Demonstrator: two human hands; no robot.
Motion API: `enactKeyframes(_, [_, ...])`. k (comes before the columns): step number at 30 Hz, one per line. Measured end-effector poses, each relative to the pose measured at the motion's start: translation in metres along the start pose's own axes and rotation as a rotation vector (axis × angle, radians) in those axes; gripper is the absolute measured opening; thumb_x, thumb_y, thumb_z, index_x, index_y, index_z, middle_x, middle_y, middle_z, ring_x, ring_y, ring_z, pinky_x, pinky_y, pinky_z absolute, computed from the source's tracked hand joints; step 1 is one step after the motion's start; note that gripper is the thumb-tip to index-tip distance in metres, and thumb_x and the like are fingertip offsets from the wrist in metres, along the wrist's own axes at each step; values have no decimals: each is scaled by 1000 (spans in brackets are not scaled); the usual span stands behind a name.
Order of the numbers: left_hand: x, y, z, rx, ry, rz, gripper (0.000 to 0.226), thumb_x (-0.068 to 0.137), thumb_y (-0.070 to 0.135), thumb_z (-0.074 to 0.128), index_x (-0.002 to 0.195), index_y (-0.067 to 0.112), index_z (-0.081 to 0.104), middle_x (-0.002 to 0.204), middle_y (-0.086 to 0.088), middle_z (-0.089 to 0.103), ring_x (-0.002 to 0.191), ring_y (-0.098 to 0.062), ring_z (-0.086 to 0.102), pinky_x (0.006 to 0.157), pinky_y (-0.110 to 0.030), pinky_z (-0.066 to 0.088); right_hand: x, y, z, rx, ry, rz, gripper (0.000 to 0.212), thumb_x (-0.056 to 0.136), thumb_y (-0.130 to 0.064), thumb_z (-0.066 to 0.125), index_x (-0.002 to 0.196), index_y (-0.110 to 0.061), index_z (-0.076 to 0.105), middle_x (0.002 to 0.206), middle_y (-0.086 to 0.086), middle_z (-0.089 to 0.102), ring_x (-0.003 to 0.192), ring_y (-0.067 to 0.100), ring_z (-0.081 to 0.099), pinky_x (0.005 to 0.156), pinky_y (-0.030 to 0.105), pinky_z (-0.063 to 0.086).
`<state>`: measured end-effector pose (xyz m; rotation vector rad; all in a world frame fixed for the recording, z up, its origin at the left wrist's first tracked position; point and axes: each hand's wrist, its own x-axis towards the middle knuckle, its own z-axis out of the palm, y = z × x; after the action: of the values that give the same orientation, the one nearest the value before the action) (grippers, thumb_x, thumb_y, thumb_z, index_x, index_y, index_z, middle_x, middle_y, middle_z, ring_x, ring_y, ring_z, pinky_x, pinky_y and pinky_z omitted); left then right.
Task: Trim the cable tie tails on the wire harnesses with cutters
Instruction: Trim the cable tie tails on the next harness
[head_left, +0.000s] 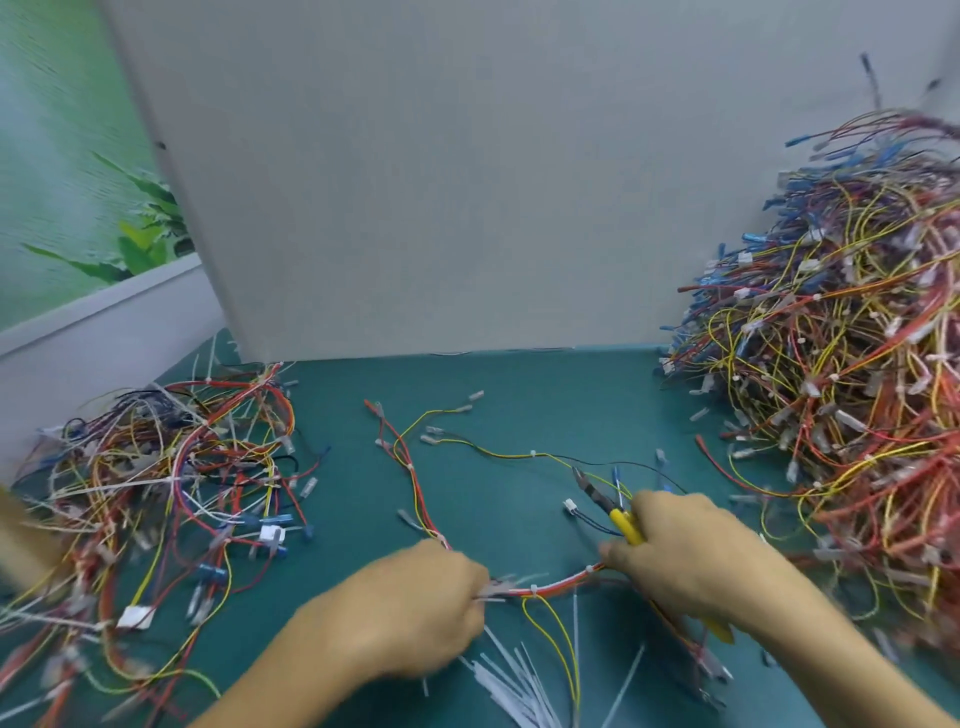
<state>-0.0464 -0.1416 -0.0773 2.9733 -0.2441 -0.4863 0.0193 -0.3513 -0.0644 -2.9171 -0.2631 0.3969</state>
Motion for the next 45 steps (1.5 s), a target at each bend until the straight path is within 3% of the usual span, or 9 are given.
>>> enactKeyframes(9, [-11,10,8,11,92,-21,49,75,70,54,93,25,60,97,4,54,95,-19,52,82,-34,40,12,-4,29,184,199,150,33,84,-51,54,84,-20,42,72,-3,34,82,29,44,68,34,34])
enactKeyframes(14, [14,-3,0,-122,440,-359,41,93,56,40,81,20,55,97,-1,64,98,-28,60,71,-33,41,26,-7,30,211,300,200,30,84,-45,52,88,-16,45,92,5,55,87,32,52,68,33,34])
enactKeyframes(18, [45,-25,-5,-182,401,-602,52,86,65,47,108,19,56,114,-6,62,107,-29,59,75,-35,42,41,-11,29,148,318,238,39,87,-47,53,105,-13,52,113,9,62,107,32,59,70,32,34])
enactKeyframes(24, [70,-41,-7,-319,371,-735,28,81,24,60,103,13,45,107,-9,59,97,-31,57,69,-32,39,57,-10,26,263,285,264,17,75,-21,56,88,-15,46,87,4,50,84,31,48,66,31,34])
enactKeyframes(28, [77,-47,-5,-513,494,-708,31,78,6,56,107,11,48,96,-10,56,87,-30,55,69,-33,44,68,-10,21,574,450,170,15,70,-19,63,76,-16,49,73,3,57,79,32,53,59,33,37])
enactKeyframes(32, [77,-52,-14,-1242,898,-437,40,73,-11,67,103,12,53,98,-17,62,75,-26,60,67,-42,57,74,-15,12,1118,634,-138,15,76,-8,73,78,-18,62,66,-1,66,63,15,60,62,28,50])
enactKeyframes(35, [77,-56,-23,-1526,1142,-276,40,74,-12,71,97,15,52,99,-10,54,90,-24,58,58,-30,57,76,-13,14,1380,649,-269,21,80,4,69,82,-16,63,75,-5,71,63,8,61,61,16,49])
enactKeyframes(39, [77,-56,-17,-1924,1000,-166,38,81,-16,61,108,7,49,90,-10,64,76,-21,63,62,-26,58,82,-12,23,1556,596,-214,25,83,11,65,88,-12,59,76,-4,73,65,7,63,58,17,50])
enactKeyframes(45, [83,-57,-7,-1737,848,-92,34,83,-15,57,108,6,64,87,1,75,75,-10,68,61,-21,54,87,-10,28,1594,490,-240,31,86,12,61,103,-14,62,78,-4,73,69,5,66,64,16,52])
